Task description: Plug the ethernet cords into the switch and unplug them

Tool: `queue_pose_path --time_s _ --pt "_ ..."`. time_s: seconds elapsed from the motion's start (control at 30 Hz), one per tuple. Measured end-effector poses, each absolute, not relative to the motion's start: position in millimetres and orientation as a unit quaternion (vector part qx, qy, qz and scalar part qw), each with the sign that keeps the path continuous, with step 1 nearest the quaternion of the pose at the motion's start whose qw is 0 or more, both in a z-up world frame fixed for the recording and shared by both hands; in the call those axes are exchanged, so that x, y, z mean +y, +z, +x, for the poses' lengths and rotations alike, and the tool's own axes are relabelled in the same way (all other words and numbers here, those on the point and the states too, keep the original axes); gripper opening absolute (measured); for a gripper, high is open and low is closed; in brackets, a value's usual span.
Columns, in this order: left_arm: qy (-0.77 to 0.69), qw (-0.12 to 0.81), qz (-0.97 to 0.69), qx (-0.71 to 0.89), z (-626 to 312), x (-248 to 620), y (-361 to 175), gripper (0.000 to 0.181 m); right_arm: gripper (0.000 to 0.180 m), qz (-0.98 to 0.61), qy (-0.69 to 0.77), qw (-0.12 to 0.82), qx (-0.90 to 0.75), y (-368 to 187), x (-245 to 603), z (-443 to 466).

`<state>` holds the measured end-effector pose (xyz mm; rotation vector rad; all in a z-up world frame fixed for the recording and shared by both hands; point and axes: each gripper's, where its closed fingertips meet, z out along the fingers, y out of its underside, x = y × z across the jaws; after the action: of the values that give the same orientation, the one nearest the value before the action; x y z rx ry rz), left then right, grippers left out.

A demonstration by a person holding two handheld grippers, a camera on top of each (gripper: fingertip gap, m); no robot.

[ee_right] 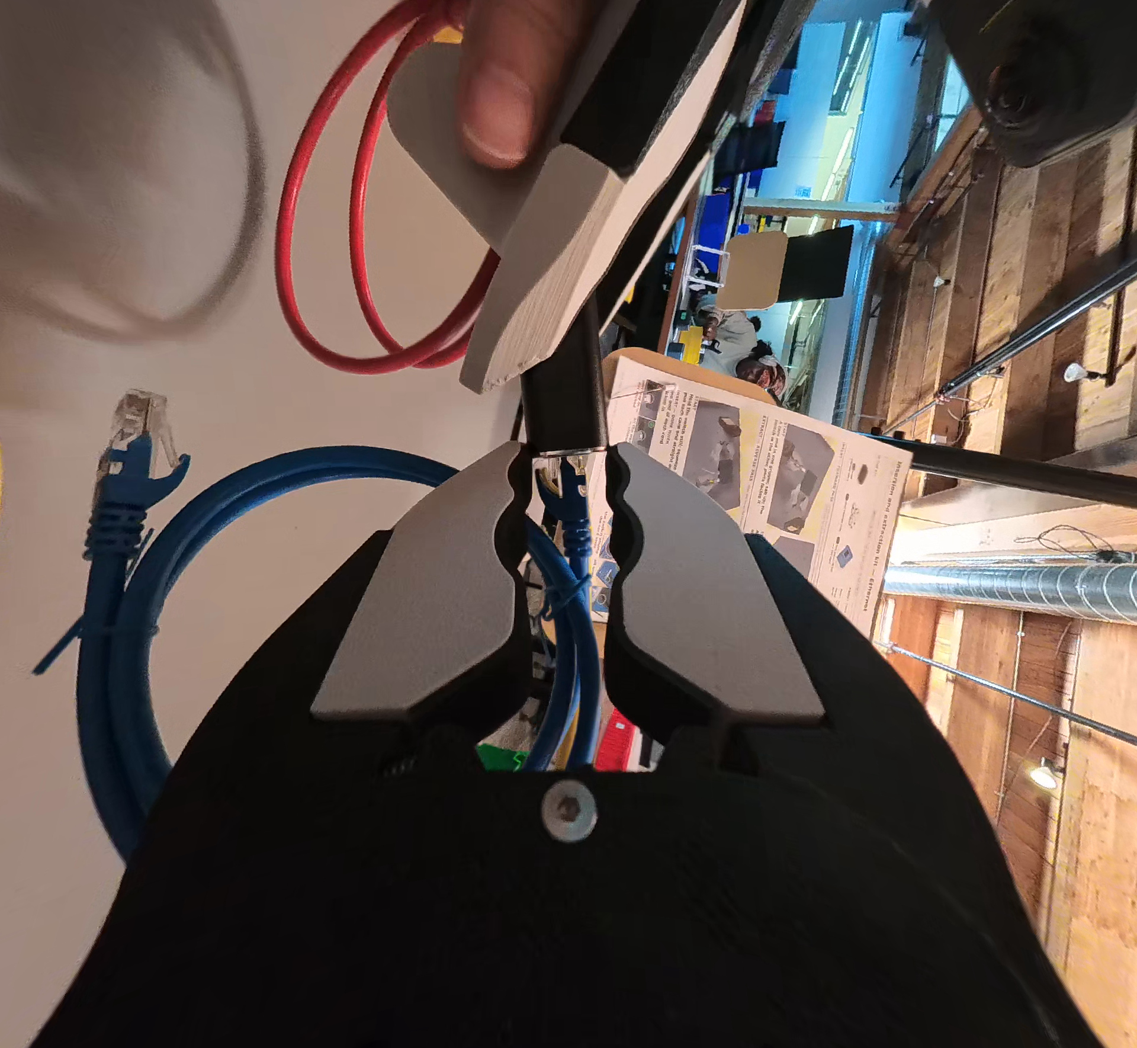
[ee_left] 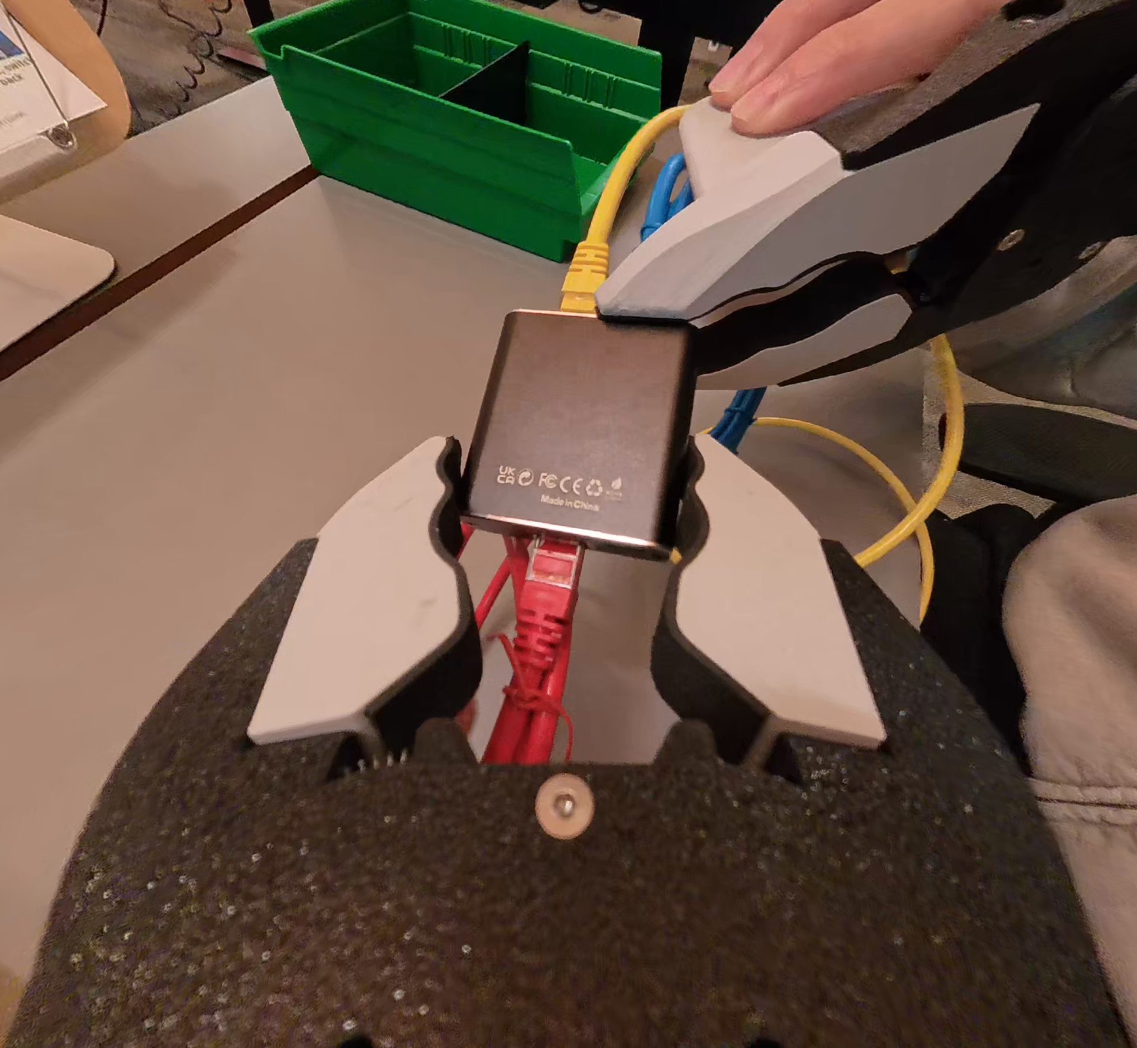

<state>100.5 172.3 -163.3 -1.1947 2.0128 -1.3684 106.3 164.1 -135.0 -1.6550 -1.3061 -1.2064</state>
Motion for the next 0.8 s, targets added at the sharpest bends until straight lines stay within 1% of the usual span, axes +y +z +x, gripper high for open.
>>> queue_pose_path --time_s 0.23,0.4,0.5,0.63,0.8 --pt "-0.493 0.182 -0.435 0.731 99.8 169.0 -168.3 0.066 0.023 -0.656 -0.436 0.36 -0.5 -140.7 161.8 106.8" --pt "-0.481 0.156 -0.459 0.73 96.6 169.4 -166.3 0.066 0.023 -0.675 -0.4 0.389 -0.482 -140.5 162.3 105.9" --pt "-0.476 0.148 -0.474 0.726 95.5 170.5 -160.7 0.066 0.023 -0.669 -0.408 0.4 -0.475 -133.7 162.2 106.2" --pt "-0.48 0.125 -0.49 0.716 94.9 171.6 -157.3 0.066 0.022 -0.677 -0.408 0.399 -0.465 -128.8 161.1 108.2" --pt "-0.487 0.106 -0.502 0.707 95.4 171.6 -155.4 0.066 0.016 -0.688 -0.396 0.386 -0.47 -129.9 160.9 109.2"
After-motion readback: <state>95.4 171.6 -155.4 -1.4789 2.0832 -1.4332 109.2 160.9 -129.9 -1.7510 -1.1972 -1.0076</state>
